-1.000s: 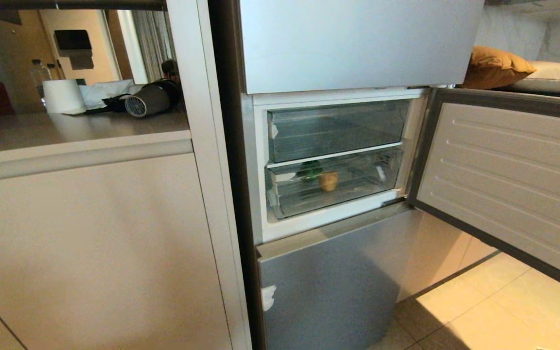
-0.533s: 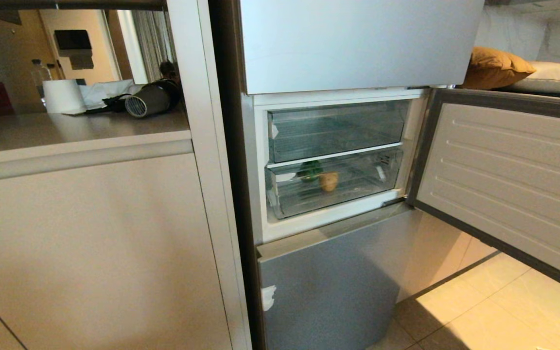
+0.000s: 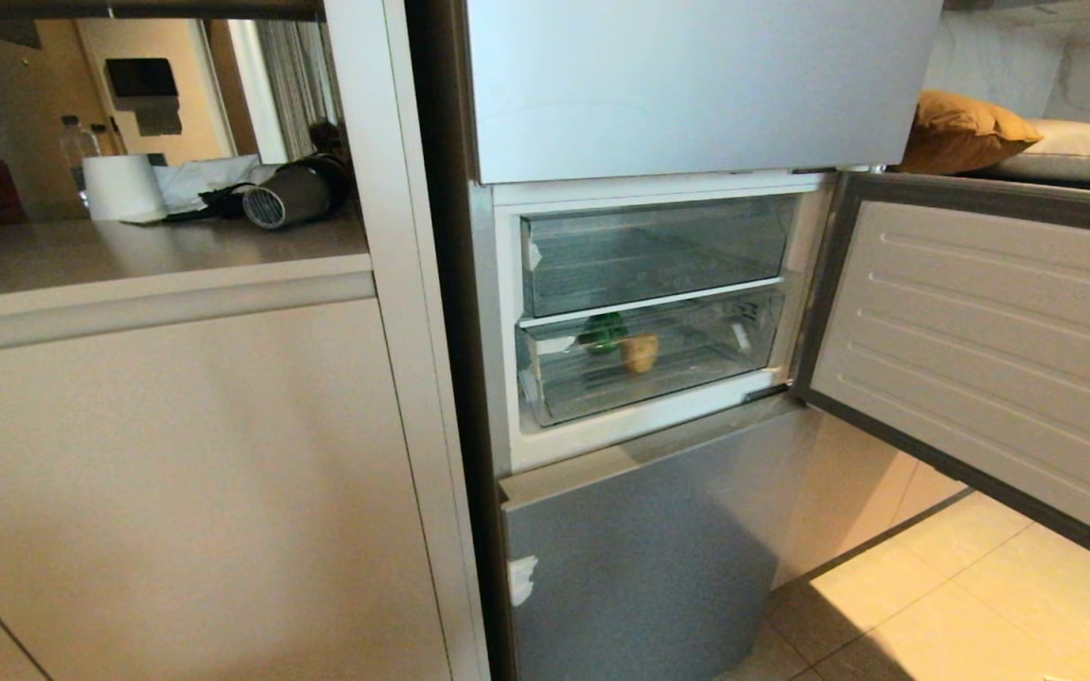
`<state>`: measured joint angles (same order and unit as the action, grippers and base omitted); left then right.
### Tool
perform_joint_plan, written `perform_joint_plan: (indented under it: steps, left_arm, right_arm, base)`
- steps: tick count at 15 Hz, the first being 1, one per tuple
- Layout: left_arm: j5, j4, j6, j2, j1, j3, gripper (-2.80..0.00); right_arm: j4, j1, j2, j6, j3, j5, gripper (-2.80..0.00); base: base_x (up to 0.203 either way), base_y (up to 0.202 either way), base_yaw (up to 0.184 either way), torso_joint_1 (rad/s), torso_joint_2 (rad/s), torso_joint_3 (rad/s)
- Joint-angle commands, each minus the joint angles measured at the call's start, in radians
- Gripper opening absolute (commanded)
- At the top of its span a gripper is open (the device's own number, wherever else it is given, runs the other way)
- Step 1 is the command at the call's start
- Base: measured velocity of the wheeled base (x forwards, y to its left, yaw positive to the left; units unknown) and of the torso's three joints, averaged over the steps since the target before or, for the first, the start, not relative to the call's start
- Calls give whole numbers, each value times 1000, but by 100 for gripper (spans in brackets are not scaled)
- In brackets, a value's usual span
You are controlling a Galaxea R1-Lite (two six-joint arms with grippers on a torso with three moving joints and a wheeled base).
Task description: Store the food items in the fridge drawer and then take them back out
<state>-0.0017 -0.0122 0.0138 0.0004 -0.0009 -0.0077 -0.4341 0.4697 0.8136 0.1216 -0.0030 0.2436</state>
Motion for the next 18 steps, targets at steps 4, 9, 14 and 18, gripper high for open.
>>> perform_joint_plan:
  steps: [4,9,14,18]
  left_arm:
    - [0,0,0,0,0,0,-280]
    - [0,1,-6,0,-1,1,-280]
    - [0,1,-11,0,1,2,-280]
    - [0,1,-9,0,-1,1,-280]
  right_arm:
    - [228,-367,-316,-38,1,-184,-280]
    - [424,-463,-786,-57,-7,-223,-280]
    - [437,-477,-814,-107,1,-236,-280]
    - [437,-477,-814,-138,1,-237,-280]
  base:
    - [0,0,0,0,0,0]
    - [0,0,0,0,0,0]
    - [0,0,0,0,0,0]
    - [0,0,0,0,0,0]
